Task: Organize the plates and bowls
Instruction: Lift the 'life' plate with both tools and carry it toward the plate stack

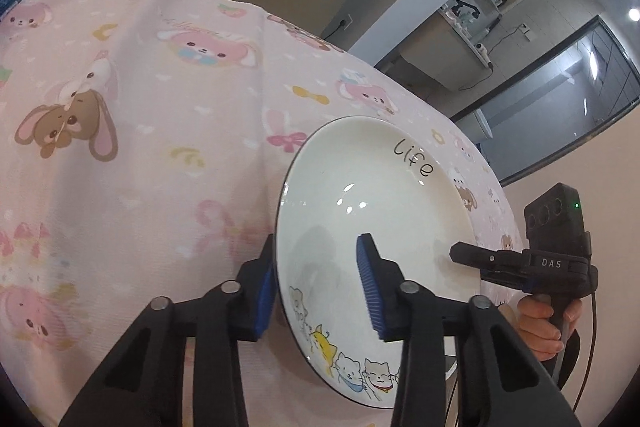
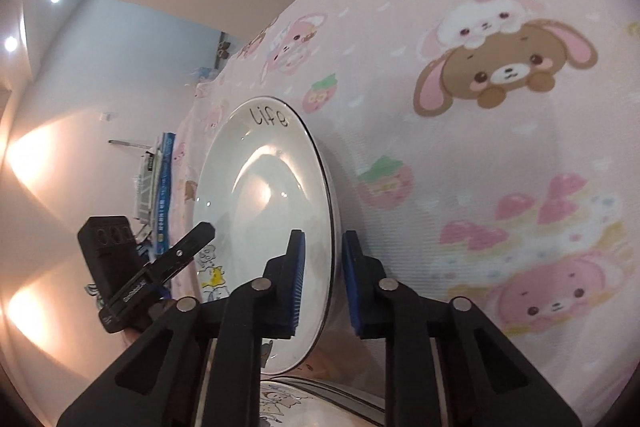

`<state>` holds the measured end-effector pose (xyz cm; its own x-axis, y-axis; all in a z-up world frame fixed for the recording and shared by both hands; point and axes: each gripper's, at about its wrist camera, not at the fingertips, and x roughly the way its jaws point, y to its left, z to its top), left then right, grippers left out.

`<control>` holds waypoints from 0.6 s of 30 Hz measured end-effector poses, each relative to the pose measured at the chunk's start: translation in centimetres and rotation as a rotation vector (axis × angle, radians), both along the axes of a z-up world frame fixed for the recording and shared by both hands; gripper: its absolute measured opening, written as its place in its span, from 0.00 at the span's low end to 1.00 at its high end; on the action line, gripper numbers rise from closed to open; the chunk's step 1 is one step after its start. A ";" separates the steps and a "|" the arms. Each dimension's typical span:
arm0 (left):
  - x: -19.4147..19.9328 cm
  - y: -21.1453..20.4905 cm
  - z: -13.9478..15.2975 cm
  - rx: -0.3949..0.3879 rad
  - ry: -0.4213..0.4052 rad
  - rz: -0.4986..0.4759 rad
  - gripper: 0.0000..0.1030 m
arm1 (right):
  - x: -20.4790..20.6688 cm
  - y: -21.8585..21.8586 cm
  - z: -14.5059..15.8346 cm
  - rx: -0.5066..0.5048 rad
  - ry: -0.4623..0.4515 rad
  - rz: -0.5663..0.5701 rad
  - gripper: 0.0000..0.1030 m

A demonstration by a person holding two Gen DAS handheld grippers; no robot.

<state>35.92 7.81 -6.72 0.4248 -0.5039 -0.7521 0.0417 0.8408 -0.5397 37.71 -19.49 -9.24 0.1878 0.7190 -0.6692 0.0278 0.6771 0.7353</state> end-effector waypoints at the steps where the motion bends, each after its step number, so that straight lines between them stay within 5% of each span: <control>1: 0.1 0.1 0.0 0.000 0.004 0.004 0.32 | 0.0 0.0 -0.1 0.010 0.003 0.000 0.16; 7: 0.0 0.3 -0.1 0.022 0.009 0.016 0.25 | -0.1 0.1 -0.1 -0.010 0.002 -0.005 0.07; 18: -0.4 -1.0 0.2 0.131 -0.017 0.036 0.15 | -0.2 0.3 0.5 -0.081 -0.036 0.009 0.09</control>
<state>35.49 6.77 -6.51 0.4539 -0.3861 -0.8031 0.0180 0.9051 -0.4249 37.47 -19.19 -8.73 0.2066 0.6648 -0.7179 -0.0041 0.7343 0.6788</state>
